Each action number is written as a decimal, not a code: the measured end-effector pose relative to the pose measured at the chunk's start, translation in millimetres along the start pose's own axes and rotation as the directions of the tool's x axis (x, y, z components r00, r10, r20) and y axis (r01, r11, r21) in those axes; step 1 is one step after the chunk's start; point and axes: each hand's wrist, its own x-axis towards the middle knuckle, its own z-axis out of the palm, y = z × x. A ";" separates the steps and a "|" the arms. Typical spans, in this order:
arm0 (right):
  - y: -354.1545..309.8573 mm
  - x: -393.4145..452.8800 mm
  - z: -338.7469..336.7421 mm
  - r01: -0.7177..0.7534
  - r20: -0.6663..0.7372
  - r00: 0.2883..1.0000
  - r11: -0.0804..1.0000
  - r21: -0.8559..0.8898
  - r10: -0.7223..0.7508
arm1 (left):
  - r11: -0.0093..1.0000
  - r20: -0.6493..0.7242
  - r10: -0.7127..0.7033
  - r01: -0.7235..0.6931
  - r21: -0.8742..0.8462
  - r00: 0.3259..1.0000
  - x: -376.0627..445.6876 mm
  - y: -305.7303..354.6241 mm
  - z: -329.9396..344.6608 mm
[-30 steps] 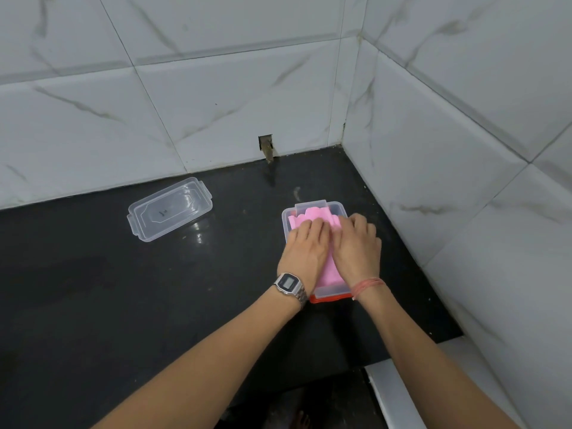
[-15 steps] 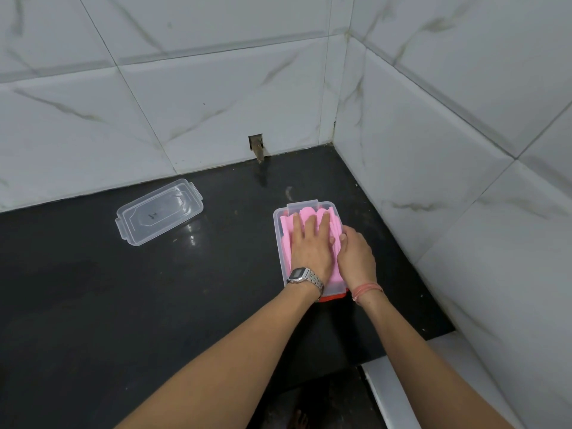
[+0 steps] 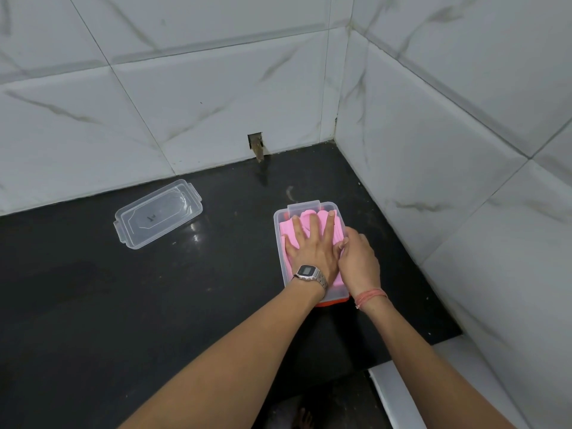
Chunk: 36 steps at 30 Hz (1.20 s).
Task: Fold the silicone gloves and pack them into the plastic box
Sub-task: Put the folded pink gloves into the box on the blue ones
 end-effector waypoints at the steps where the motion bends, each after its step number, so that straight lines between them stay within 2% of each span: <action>1: -0.5 -0.8 -0.1 -0.002 -0.002 1.000 1.000 -0.009 0.002 | 1.000 0.013 0.003 -0.003 0.020 1.000 1.1 0.2 -1.2; 10: -3.8 -5.2 -0.5 -0.025 -0.016 1.000 0.999 -0.030 0.024 | 0.976 0.125 0.012 -0.038 0.213 0.992 7.7 -0.3 -1.1; 19: -6.1 -9.9 -0.7 -0.018 -0.012 1.000 0.999 -0.038 0.018 | 0.950 0.206 -0.007 -0.058 0.308 0.979 8.6 0.6 -0.3; 22: -7.5 -10.9 -1.9 -0.029 -0.017 0.999 0.999 -0.038 0.028 | 0.952 0.208 0.022 -0.084 0.296 0.978 8.5 -0.3 -2.2; 25: -11.4 -13.6 -2.8 -0.045 -0.015 0.999 0.999 -0.012 0.045 | 0.974 0.221 0.086 -0.129 0.185 0.971 8.3 -4.9 -9.1; 28: -15.2 -20.3 -3.1 0.075 -0.074 0.994 0.992 -0.099 -0.082 | 0.974 0.157 0.200 -0.214 0.079 0.967 4.6 -17.0 -21.8; 30: -16.8 -25.5 -5.0 0.219 -0.141 0.959 0.959 -0.181 -0.245 | 0.950 0.034 0.296 -0.298 0.096 0.955 -0.3 -28.6 -31.0; 32: -17.3 -30.4 -6.1 0.363 -0.122 0.909 0.901 -0.237 -0.398 | 0.935 -0.087 0.342 -0.330 0.132 0.936 -4.6 -42.8 -37.8; 34: -16.1 -30.1 -7.9 0.429 -0.065 0.885 0.862 -0.270 -0.461 | 0.961 -0.117 0.274 -0.266 0.075 0.955 -6.3 -55.8 -44.8; 36: -14.4 -20.0 -11.1 0.363 -0.048 0.920 0.893 -0.265 -0.388 | 0.988 -0.066 0.150 -0.152 -0.030 0.986 -4.9 -64.5 -51.0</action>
